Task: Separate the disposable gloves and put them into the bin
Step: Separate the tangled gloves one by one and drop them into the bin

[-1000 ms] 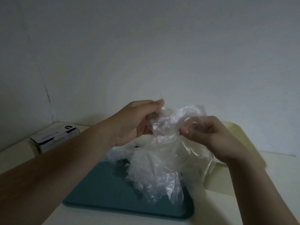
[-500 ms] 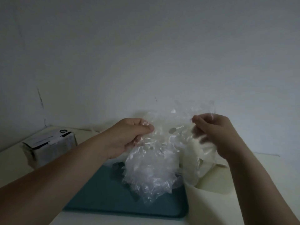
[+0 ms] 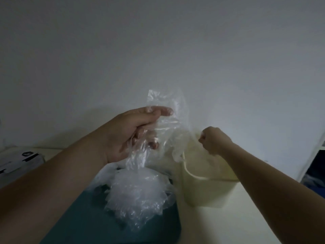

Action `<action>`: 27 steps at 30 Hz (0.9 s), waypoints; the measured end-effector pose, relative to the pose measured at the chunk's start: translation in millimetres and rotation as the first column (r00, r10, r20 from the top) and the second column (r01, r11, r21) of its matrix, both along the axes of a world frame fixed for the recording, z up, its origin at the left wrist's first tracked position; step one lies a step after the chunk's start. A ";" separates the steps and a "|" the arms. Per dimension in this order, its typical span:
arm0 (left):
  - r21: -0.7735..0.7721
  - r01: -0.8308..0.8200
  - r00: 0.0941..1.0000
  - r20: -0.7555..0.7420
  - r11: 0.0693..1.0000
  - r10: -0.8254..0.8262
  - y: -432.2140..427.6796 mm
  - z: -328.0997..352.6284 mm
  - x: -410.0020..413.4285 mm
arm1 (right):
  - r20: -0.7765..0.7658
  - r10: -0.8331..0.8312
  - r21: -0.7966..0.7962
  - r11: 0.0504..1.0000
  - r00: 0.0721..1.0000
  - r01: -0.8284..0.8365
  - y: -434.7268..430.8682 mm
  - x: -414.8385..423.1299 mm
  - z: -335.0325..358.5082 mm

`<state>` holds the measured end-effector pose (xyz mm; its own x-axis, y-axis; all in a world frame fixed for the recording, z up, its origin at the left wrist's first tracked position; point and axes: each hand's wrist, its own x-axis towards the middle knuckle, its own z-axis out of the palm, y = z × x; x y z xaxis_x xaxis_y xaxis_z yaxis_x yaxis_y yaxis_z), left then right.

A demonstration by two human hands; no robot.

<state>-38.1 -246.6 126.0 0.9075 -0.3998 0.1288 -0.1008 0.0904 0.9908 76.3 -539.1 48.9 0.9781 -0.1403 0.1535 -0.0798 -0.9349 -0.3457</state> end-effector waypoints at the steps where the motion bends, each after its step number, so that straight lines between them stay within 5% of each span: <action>1: -0.011 0.020 1.000 -0.006 1.000 -0.020 -4.3 0.9 3.8 | -0.015 0.025 -0.050 0.998 1.000 -0.026 -0.4 -0.4 -2.8; 7: 0.076 0.047 0.995 -0.088 0.996 -0.040 -47.9 -14.4 57.9 | 0.101 0.060 0.051 0.997 0.993 -0.065 -29.0 -14.5 32.1; 12: 0.438 -0.011 0.995 -0.081 0.899 0.052 -112.3 -38.6 96.1 | 0.258 -0.091 0.105 0.992 0.962 0.066 -58.2 -51.0 60.5; 15: 0.563 -0.032 0.996 -0.046 0.826 0.071 -144.5 -48.1 100.7 | 0.266 -0.024 0.102 0.995 0.964 -0.004 -53.7 -67.3 61.2; 21: 0.704 -0.115 0.992 0.050 0.701 0.113 -156.9 -60.0 107.4 | -0.280 0.189 -0.023 0.979 0.941 -0.203 3.8 -83.6 46.2; 27: 0.664 -0.140 0.990 0.109 0.735 0.090 -124.9 -50.1 86.5 | -0.539 0.181 -0.022 0.973 0.822 -0.229 32.9 -69.3 36.0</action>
